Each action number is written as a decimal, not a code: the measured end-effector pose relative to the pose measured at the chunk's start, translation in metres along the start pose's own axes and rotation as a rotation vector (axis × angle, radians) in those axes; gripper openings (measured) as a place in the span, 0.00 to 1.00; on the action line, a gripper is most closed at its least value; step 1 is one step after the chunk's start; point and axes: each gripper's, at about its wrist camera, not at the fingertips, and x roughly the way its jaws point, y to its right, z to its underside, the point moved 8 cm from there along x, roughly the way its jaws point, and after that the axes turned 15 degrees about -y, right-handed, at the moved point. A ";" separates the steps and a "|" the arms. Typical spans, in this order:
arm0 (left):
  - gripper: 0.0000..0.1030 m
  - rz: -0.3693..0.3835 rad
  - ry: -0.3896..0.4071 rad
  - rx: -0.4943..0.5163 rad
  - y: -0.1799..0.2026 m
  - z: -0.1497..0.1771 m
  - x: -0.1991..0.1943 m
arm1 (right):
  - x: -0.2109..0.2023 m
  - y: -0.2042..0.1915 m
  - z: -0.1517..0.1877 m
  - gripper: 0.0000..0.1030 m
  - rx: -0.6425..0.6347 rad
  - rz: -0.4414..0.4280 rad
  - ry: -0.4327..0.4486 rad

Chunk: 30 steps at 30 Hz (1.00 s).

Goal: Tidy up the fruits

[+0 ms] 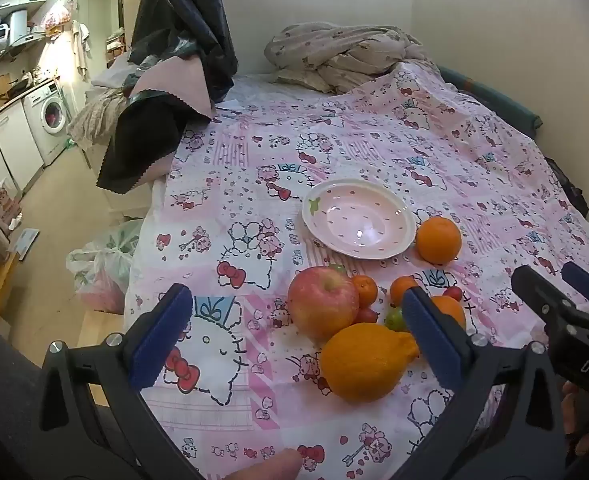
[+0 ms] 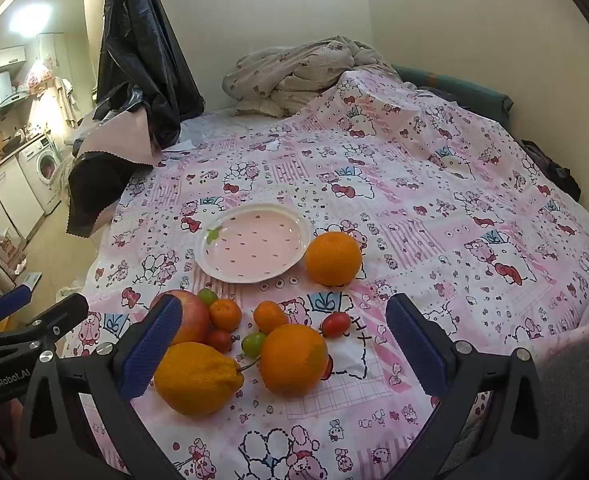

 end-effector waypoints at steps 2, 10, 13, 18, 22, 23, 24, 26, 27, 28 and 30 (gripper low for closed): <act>1.00 0.012 -0.008 0.003 0.000 0.001 0.001 | 0.000 -0.001 0.001 1.00 -0.001 -0.001 0.001; 1.00 -0.003 0.002 0.006 0.000 -0.001 0.002 | 0.001 0.000 0.001 1.00 0.002 -0.011 -0.009; 1.00 -0.017 0.005 0.006 0.002 -0.002 -0.001 | 0.001 -0.003 0.002 1.00 0.005 -0.002 -0.006; 1.00 -0.013 0.006 -0.010 -0.001 -0.003 -0.002 | 0.002 -0.001 0.002 1.00 0.006 -0.001 -0.007; 1.00 -0.006 0.001 -0.021 -0.004 -0.003 -0.001 | 0.000 0.000 0.002 1.00 0.008 -0.001 -0.005; 1.00 -0.005 0.001 -0.021 -0.004 -0.003 -0.001 | -0.001 0.000 0.002 1.00 0.009 0.000 -0.005; 1.00 -0.005 0.002 -0.020 -0.004 -0.003 -0.002 | -0.001 0.001 0.002 1.00 0.009 0.000 -0.006; 1.00 -0.005 0.004 -0.019 -0.005 -0.003 -0.002 | 0.001 -0.001 0.002 1.00 0.009 -0.001 -0.005; 1.00 -0.005 0.005 -0.018 -0.004 -0.003 -0.002 | 0.000 -0.001 0.002 1.00 0.009 -0.001 -0.004; 1.00 -0.005 0.006 -0.016 -0.004 -0.004 -0.003 | 0.001 0.000 0.002 1.00 0.008 -0.001 -0.005; 1.00 -0.006 0.011 -0.016 -0.004 -0.004 -0.003 | 0.001 0.000 0.002 1.00 0.008 0.000 -0.005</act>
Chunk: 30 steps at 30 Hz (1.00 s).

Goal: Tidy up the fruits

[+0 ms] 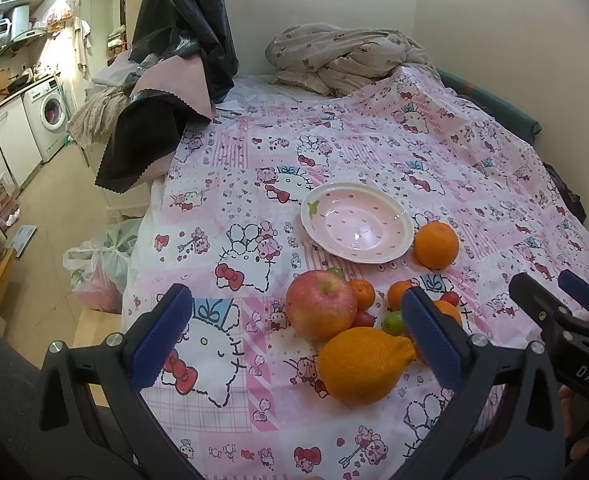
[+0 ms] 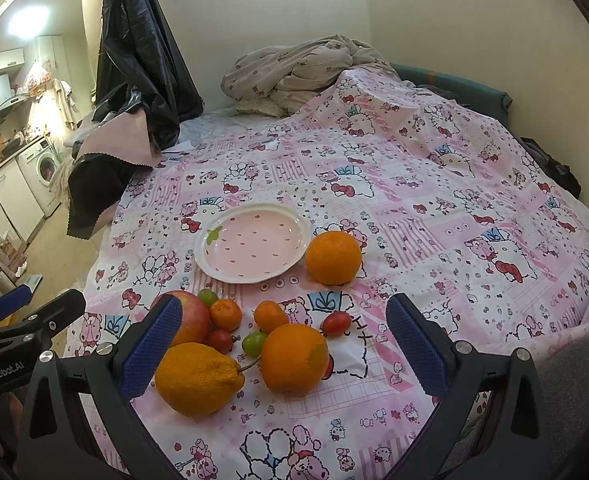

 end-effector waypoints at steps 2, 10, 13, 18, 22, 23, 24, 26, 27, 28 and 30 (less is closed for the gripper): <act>1.00 0.000 0.006 -0.001 0.000 0.000 -0.001 | 0.000 0.000 0.000 1.00 0.001 -0.003 -0.001; 1.00 0.000 0.010 -0.002 -0.001 -0.001 -0.003 | 0.001 0.000 0.001 1.00 0.001 -0.001 -0.002; 1.00 0.000 0.011 -0.001 -0.001 -0.001 -0.002 | 0.000 0.001 0.000 1.00 0.004 -0.005 -0.002; 1.00 -0.001 0.011 -0.002 -0.001 -0.001 -0.003 | 0.000 0.001 0.001 1.00 0.003 -0.005 -0.002; 1.00 0.000 0.011 -0.003 -0.001 -0.001 -0.003 | 0.001 0.001 0.001 1.00 0.006 -0.006 -0.003; 1.00 -0.001 0.011 -0.003 -0.001 -0.001 -0.003 | 0.001 0.001 0.001 1.00 0.006 -0.006 -0.003; 1.00 -0.002 0.011 -0.003 -0.001 -0.001 -0.003 | 0.001 0.001 0.001 1.00 0.005 -0.005 -0.003; 1.00 0.000 0.010 -0.003 -0.001 -0.001 -0.003 | 0.001 0.001 0.001 1.00 0.004 -0.006 -0.003; 1.00 0.000 0.010 -0.003 -0.001 -0.001 -0.003 | 0.001 0.001 0.001 1.00 0.005 -0.007 -0.003; 1.00 0.000 0.009 -0.002 -0.001 -0.001 -0.002 | 0.001 0.001 0.001 1.00 0.005 -0.006 -0.002; 1.00 0.000 0.007 -0.001 -0.001 -0.001 -0.002 | 0.001 0.001 0.001 1.00 0.005 -0.006 -0.003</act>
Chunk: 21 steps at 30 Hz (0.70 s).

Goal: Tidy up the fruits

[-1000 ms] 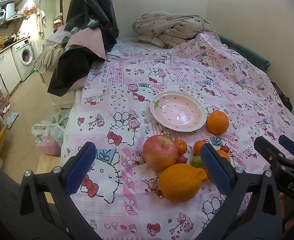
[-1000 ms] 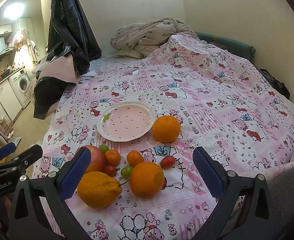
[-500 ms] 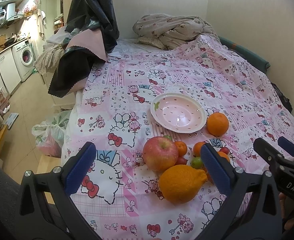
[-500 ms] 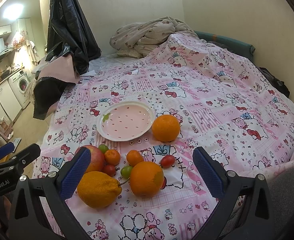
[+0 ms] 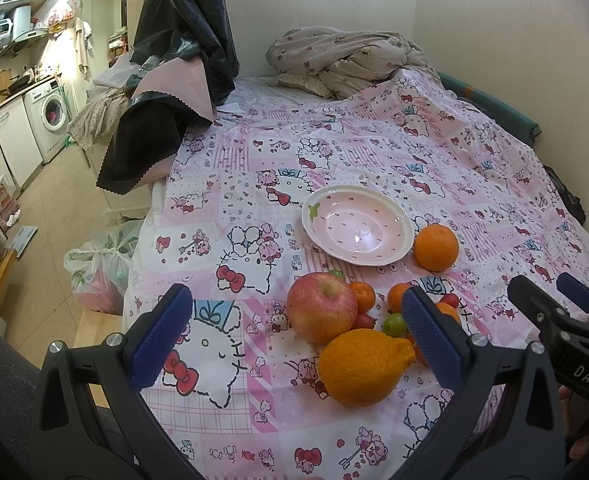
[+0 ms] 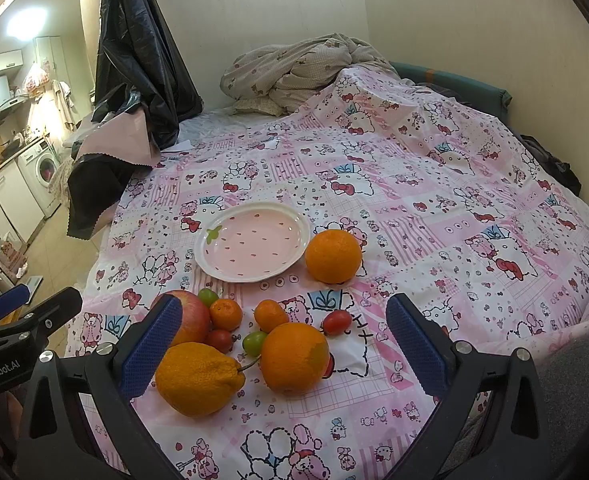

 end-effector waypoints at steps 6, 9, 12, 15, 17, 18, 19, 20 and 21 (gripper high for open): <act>1.00 0.001 -0.002 0.000 0.000 0.000 0.000 | 0.000 0.000 0.000 1.00 0.000 -0.001 -0.001; 1.00 0.002 -0.007 0.004 0.001 0.001 0.001 | 0.000 0.000 0.000 1.00 0.000 -0.001 0.000; 1.00 0.002 -0.007 0.004 0.001 0.001 0.001 | 0.000 0.000 0.000 1.00 0.001 -0.001 -0.001; 1.00 0.001 -0.008 0.003 0.001 0.001 0.001 | 0.000 0.000 0.001 1.00 0.000 -0.001 0.000; 1.00 0.002 -0.008 0.004 0.001 0.001 0.001 | 0.001 0.000 0.000 1.00 0.001 -0.001 -0.001; 1.00 0.001 -0.008 0.004 0.001 0.001 0.001 | 0.001 0.000 0.000 1.00 0.001 -0.002 -0.001; 1.00 0.002 -0.007 0.004 0.001 0.001 0.001 | 0.001 0.000 0.000 1.00 0.002 -0.001 -0.001; 1.00 0.001 -0.008 0.004 0.001 0.001 0.001 | 0.001 0.000 0.000 1.00 0.002 -0.001 -0.001; 1.00 0.001 -0.008 0.003 0.001 0.001 0.001 | 0.001 0.000 0.000 1.00 0.002 -0.001 -0.001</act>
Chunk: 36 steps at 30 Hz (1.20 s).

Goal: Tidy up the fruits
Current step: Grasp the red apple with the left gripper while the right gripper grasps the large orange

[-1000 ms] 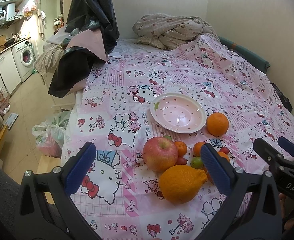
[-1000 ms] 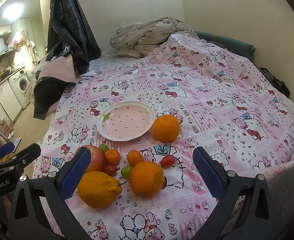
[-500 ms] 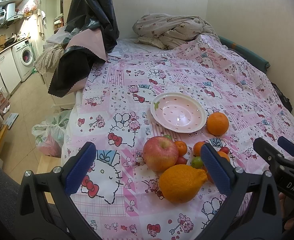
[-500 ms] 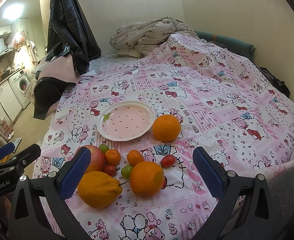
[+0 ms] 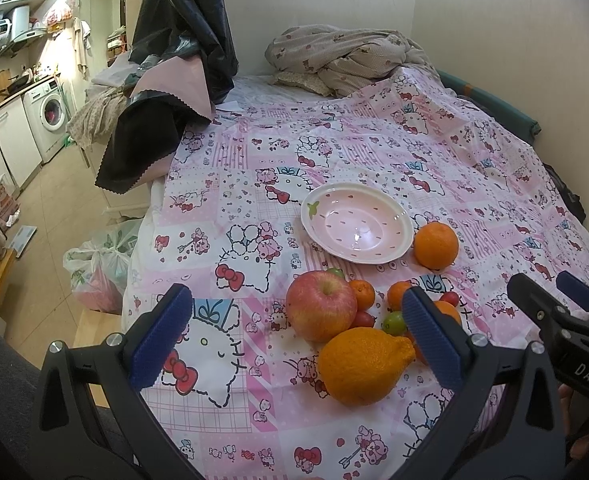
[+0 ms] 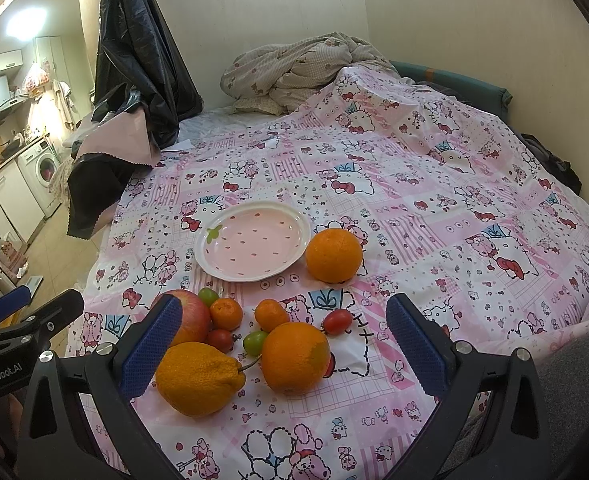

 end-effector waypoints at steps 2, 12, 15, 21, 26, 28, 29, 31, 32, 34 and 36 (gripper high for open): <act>1.00 0.000 -0.001 0.000 0.000 0.000 0.000 | 0.000 0.000 0.000 1.00 0.000 0.000 0.000; 1.00 0.004 -0.015 -0.008 -0.002 0.000 0.003 | 0.001 0.004 0.000 1.00 0.010 -0.009 -0.006; 1.00 0.034 -0.077 -0.017 -0.007 -0.011 0.006 | 0.004 0.007 -0.002 1.00 0.046 -0.057 -0.037; 1.00 0.021 -0.117 -0.045 -0.021 -0.041 0.009 | 0.002 0.016 -0.037 1.00 0.059 -0.077 -0.062; 1.00 0.008 -0.217 -0.049 -0.028 -0.055 0.033 | 0.018 0.015 -0.062 1.00 0.051 -0.140 -0.147; 1.00 0.039 -0.265 -0.081 -0.033 -0.057 0.047 | 0.031 0.017 -0.063 1.00 0.069 -0.156 -0.190; 1.00 0.072 -0.302 -0.107 -0.035 -0.055 0.057 | 0.037 0.019 -0.062 1.00 0.083 -0.162 -0.207; 0.98 0.112 -0.374 -0.145 -0.037 -0.048 0.074 | 0.052 0.024 -0.055 1.00 0.130 -0.176 -0.257; 0.98 0.116 -0.406 -0.167 -0.038 -0.044 0.082 | 0.059 0.026 -0.051 1.00 0.150 -0.185 -0.274; 0.96 0.124 -0.481 -0.196 -0.036 -0.034 0.103 | 0.072 0.032 -0.041 1.00 0.190 -0.197 -0.310; 0.94 0.122 -0.537 -0.208 -0.030 -0.025 0.120 | 0.081 0.037 -0.033 1.00 0.218 -0.199 -0.338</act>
